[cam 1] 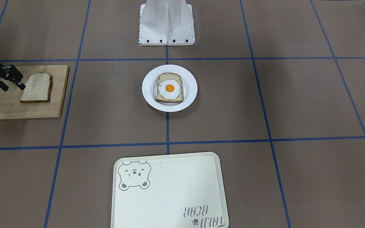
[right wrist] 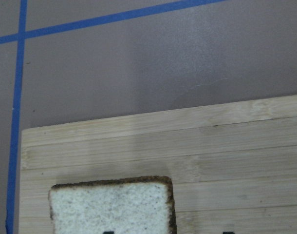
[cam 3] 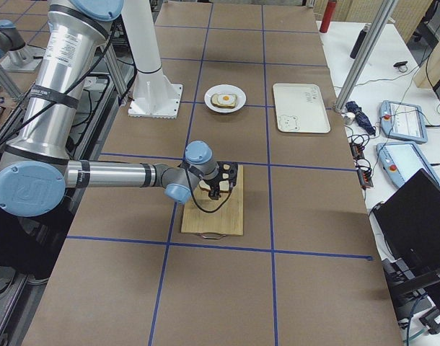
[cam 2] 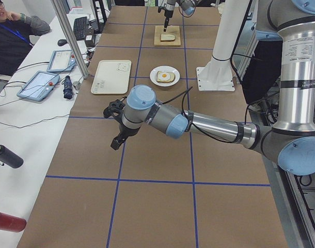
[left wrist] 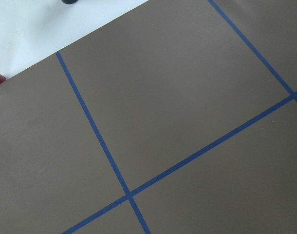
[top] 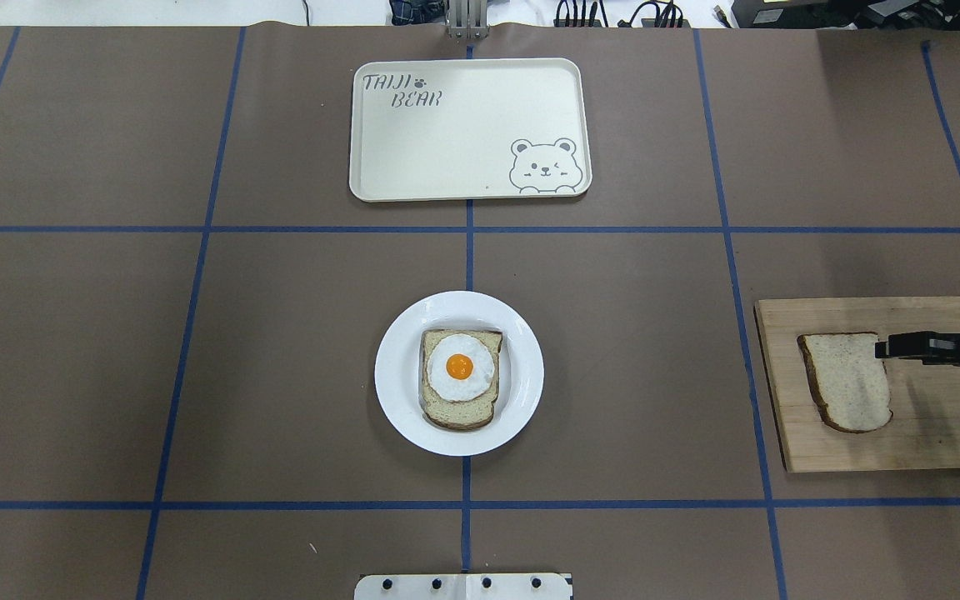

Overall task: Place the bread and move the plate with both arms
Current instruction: 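Lower the right gripper onto the bread slice on the bamboo board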

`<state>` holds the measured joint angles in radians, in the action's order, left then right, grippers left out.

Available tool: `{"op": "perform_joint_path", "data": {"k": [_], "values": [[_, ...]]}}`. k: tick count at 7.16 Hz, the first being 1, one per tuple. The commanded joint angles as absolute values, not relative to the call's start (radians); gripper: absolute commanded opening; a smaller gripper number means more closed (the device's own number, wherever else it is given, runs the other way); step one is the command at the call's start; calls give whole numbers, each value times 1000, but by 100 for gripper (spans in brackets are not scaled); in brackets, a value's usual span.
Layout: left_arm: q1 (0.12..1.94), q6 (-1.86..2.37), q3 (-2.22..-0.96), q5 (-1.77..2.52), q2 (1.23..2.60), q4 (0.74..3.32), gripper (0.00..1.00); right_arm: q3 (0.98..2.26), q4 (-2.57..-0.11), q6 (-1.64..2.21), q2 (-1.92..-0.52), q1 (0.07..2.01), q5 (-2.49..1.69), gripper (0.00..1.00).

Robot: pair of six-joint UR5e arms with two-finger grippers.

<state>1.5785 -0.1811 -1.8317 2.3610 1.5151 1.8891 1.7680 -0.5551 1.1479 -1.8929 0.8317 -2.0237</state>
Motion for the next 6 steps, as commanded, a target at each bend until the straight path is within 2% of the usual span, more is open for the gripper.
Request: {"op": "perform_joint_path", "data": {"k": [1,3,6], "values": [[1578,-166,-1833,2361,1511,1901,98,1772,-554,1149,-1890,787,-2006,57],[1578,-166,-1833,2361,1509,1901,98,1770,-554,1146,-1896,749,-1985,56],[1578,-166,-1835,2361,1509,1902,98,1770,-554,1143,-1905,742,-1983,50]]}}
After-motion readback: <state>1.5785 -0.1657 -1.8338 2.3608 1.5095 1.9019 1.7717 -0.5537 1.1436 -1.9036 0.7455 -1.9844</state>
